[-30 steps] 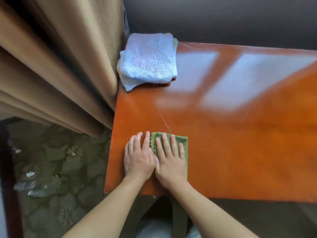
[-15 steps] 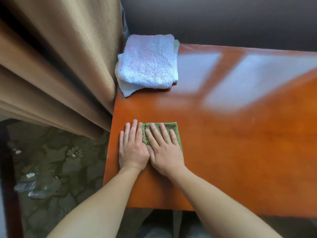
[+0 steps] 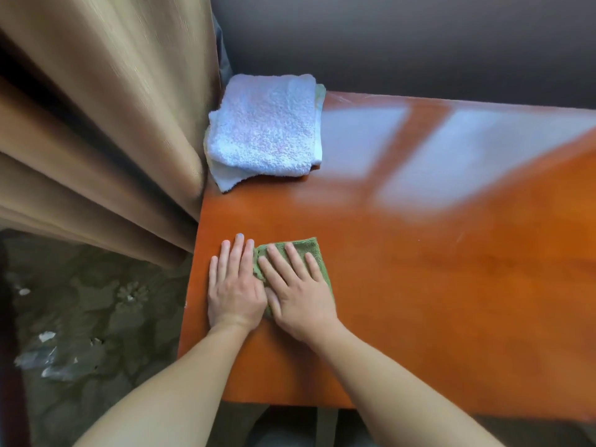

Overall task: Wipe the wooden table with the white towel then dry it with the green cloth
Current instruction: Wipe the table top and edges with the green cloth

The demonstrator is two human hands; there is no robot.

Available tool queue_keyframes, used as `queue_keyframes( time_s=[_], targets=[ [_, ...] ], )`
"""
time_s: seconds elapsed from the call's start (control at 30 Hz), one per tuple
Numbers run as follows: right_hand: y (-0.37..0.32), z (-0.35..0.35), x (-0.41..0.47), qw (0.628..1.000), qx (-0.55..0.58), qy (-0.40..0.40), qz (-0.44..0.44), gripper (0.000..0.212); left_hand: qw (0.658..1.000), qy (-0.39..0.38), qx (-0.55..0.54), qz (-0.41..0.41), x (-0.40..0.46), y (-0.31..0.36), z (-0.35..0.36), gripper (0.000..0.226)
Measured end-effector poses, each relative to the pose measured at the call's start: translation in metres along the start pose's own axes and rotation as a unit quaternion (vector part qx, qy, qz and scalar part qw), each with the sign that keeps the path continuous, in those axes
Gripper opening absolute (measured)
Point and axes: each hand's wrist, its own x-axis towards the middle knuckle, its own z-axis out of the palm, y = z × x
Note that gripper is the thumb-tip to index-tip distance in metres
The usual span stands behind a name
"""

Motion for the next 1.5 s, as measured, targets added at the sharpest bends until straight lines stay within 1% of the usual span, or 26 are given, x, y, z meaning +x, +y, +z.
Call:
queue_keyframes(
  time_s=[0.03,0.07,0.13,0.23,0.3,0.33,0.37,0.4,0.47,0.53,0.57,0.6,0.63,0.73,0.77,0.8,0.83,0.9,0.97,1.03,1.13,1.27,1.33,1.37,1.43,1.5],
  targets=[
    [0.018,-0.001,-0.002,1.0,-0.001,0.014,0.0,0.057,1.0,0.005,-0.004,0.0,0.0,0.0,-0.001,0.063],
    [0.043,-0.002,-0.007,0.999,-0.009,0.035,0.029,0.058,1.0,0.008,-0.008,0.0,0.001,0.001,-0.001,0.061],
    [0.101,-0.012,-0.03,0.983,-0.031,0.051,0.173,0.061,1.0,0.006,-0.01,-0.001,0.0,0.002,0.0,0.058],
    [0.185,-0.034,-0.081,0.926,-0.01,0.039,0.376,0.067,1.0,0.013,0.008,0.004,-0.004,0.005,-0.001,0.057],
    [0.193,-0.037,-0.092,0.887,0.024,0.056,0.459,0.069,1.0,0.014,0.005,-0.021,-0.002,0.012,-0.006,0.056],
    [0.181,-0.035,-0.088,0.879,0.019,0.076,0.471,0.069,0.999,0.017,-0.01,-0.045,0.001,0.022,-0.007,0.055],
    [0.163,-0.029,-0.08,0.89,0.011,0.094,0.446,0.068,0.997,0.018,-0.028,-0.065,0.006,0.038,-0.007,0.054],
    [0.139,-0.024,-0.072,0.916,0.007,0.088,0.392,0.067,0.997,0.016,-0.043,-0.068,0.011,0.057,-0.007,0.055],
    [0.096,-0.015,-0.064,0.971,-0.009,0.047,0.232,0.064,0.997,0.009,-0.065,-0.029,0.023,0.101,-0.004,0.058],
    [0.102,-0.018,-0.065,0.995,-0.011,0.008,0.095,0.061,0.997,-0.007,-0.078,0.016,0.034,0.137,0.0,0.056],
    [0.127,-0.024,-0.06,0.998,-0.015,0.006,0.057,0.061,0.996,-0.014,-0.082,0.038,0.041,0.151,0.002,0.054],
    [0.156,-0.032,-0.054,0.998,-0.028,0.009,0.053,0.061,0.995,-0.021,-0.088,0.051,0.047,0.162,0.003,0.051],
    [0.189,-0.04,-0.046,0.995,-0.035,0.014,0.089,0.062,0.994,-0.026,-0.095,0.057,0.054,0.169,0.004,0.05],
    [0.273,-0.069,-0.021,0.962,-0.006,0.003,0.273,0.066,0.995,-0.02,-0.081,0.056,0.078,0.182,0.005,0.05],
    [0.276,-0.071,-0.017,0.958,-0.008,0.009,0.286,0.066,0.996,-0.013,-0.074,0.048,0.087,0.184,0.006,0.051],
    [0.268,-0.068,-0.016,0.963,-0.018,0.017,0.268,0.066,0.997,-0.006,-0.068,0.032,0.097,0.185,0.006,0.052],
    [0.254,-0.064,-0.02,0.975,-0.027,0.019,0.221,0.065,0.998,0.001,-0.064,0.013,0.104,0.187,0.008,0.053],
    [0.229,-0.056,-0.038,0.995,-0.041,0.013,0.092,0.063,0.998,0.018,-0.054,-0.021,0.109,0.191,0.014,0.056],
    [0.23,-0.055,-0.04,0.998,-0.054,-0.012,-0.001,0.06,0.999,0.025,-0.026,-0.031,0.105,0.196,0.02,0.059],
    [0.245,-0.063,-0.013,0.997,-0.048,-0.007,-0.054,0.06,0.999,0.027,-0.004,-0.029,0.103,0.197,0.024,0.06],
    [0.263,-0.076,0.057,0.998,-0.025,-0.025,-0.048,0.06,0.999,0.034,0.006,-0.036,0.105,0.197,0.025,0.059],
    [0.31,-0.108,0.163,0.996,-0.029,-0.003,0.087,0.062,0.999,0.03,0.007,-0.033,0.106,0.198,0.024,0.058],
    [0.307,-0.111,0.183,0.992,-0.032,-0.002,0.121,0.061,0.999,0.026,0.008,-0.036,0.109,0.197,0.025,0.058],
    [0.293,-0.106,0.182,0.995,-0.031,0.002,0.1,0.062,0.999,0.024,0.009,-0.037,0.11,0.197,0.026,0.059],
    [0.252,-0.092,0.16,1.0,-0.027,0.003,-0.01,0.062,0.999,0.02,0.003,-0.034,0.11,0.197,0.025,0.058],
    [0.235,-0.084,0.138,0.994,-0.026,-0.015,-0.105,0.06,0.999,0.02,-0.002,-0.033,0.111,0.197,0.024,0.057]
  ],
)
